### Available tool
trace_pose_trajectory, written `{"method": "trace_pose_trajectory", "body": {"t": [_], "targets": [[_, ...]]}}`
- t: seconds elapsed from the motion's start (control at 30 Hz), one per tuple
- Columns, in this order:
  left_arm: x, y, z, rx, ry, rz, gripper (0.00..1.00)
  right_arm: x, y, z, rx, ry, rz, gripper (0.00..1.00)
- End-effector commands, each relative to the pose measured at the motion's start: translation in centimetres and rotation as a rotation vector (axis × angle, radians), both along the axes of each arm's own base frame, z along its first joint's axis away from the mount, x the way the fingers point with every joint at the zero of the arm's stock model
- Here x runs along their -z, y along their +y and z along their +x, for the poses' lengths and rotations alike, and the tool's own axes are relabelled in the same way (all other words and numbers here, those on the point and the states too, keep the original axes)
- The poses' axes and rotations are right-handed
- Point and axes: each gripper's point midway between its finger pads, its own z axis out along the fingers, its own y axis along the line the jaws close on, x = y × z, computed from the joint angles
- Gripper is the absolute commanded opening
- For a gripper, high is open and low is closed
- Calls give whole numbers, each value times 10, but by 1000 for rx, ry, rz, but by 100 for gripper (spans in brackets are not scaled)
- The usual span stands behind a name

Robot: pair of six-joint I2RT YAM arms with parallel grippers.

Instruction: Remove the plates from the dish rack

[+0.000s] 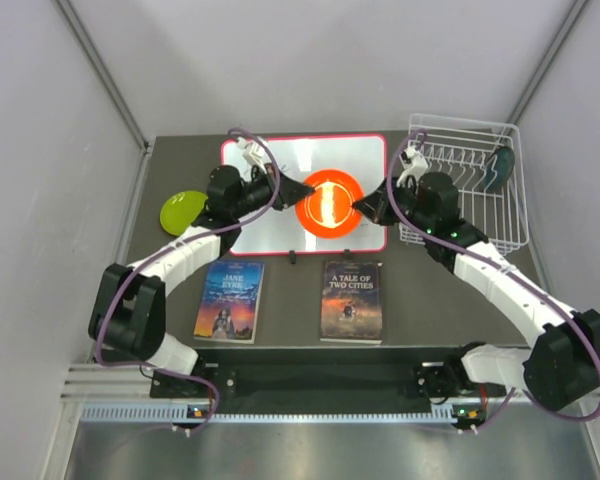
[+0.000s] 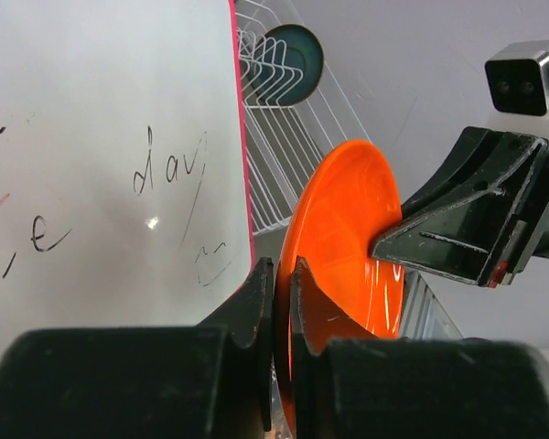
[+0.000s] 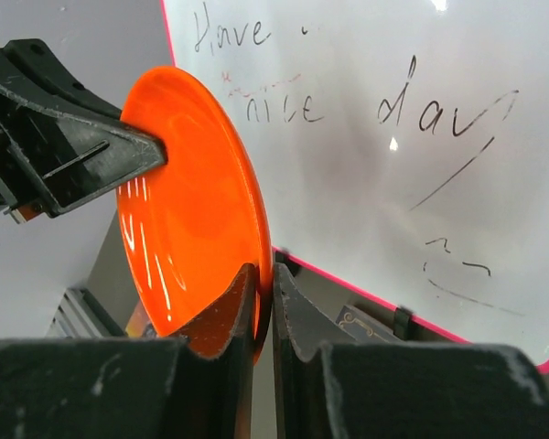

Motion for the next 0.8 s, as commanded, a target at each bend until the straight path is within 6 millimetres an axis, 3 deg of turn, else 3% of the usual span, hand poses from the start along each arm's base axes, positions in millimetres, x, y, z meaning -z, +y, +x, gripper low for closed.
{"method": "trace_pose_trajectory", "body": {"t": [0.0, 0.13, 0.2, 0.27, 0.5, 0.53, 0.6, 0.63, 0.67, 0.7, 0.77], "targets": [[-3, 12, 7, -89, -21, 30, 0, -41, 10, 1, -43, -137, 17, 14], [-11, 33, 14, -215, -73, 93, 0, -40, -2, 8, 19, -138, -44, 39], [-25, 51, 17, -308, -123, 110, 0, -39, -11, 12, 64, -145, -84, 54], [-38, 70, 22, -376, -157, 140, 0, -38, -25, 16, 121, -144, -119, 56], [-66, 179, 36, -745, -172, 239, 0, -40, -72, 27, 259, -167, -218, 62], [-64, 205, 39, -812, -149, 245, 0, -40, -81, 31, 279, -163, -226, 63], [-63, 231, 35, -890, -134, 242, 0, -39, -95, 35, 302, -155, -236, 63], [-60, 257, 35, -978, -117, 253, 0, -39, -97, 36, 298, -155, -234, 63], [-56, 266, 33, -1013, -104, 256, 0, -39, -101, 37, 301, -155, -232, 63], [-54, 290, 32, -1077, -93, 256, 0, -39, -107, 38, 315, -154, -233, 63], [-45, 310, 31, -1138, -58, 262, 0, -38, -111, 39, 318, -154, -230, 63]]}}
